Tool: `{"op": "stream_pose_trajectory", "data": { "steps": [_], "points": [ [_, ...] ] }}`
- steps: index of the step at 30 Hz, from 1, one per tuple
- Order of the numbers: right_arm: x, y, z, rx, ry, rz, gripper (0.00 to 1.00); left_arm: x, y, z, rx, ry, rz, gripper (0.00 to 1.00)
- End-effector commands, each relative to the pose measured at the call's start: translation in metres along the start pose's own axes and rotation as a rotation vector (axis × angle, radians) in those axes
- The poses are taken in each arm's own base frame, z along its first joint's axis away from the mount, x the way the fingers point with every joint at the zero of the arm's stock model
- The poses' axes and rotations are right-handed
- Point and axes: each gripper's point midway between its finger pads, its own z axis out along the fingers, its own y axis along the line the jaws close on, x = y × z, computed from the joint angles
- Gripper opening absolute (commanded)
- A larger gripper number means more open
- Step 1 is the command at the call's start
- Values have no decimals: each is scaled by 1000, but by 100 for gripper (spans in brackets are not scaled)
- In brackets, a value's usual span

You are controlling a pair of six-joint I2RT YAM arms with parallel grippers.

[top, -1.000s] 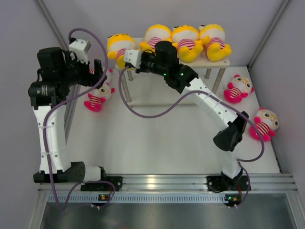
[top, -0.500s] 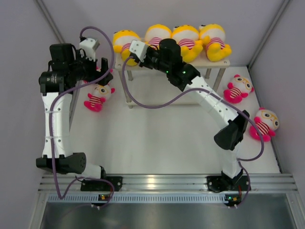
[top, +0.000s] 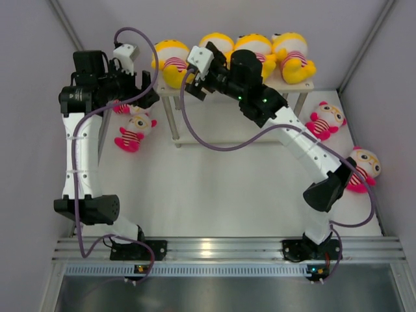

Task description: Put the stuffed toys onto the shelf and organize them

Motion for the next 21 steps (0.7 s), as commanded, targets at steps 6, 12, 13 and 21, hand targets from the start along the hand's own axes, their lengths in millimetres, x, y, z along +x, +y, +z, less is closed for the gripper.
{"op": "stream_pose_trajectory", "data": {
  "steps": [6, 12, 13, 21],
  "points": [
    [-81, -67, -66, 186, -185, 238, 88, -42, -34, -16, 47, -136, 117, 97],
    [-39, -96, -67, 401, -70, 391, 86, -72, -32, -11, 5, -220, 59, 99],
    [-31, -92, -64, 401, -54, 414, 86, -74, -30, -8, -2, -228, 53, 99],
    [2, -87, -55, 447, 15, 457, 84, -82, -46, 7, 89, -250, 81, 98]
  ]
}}
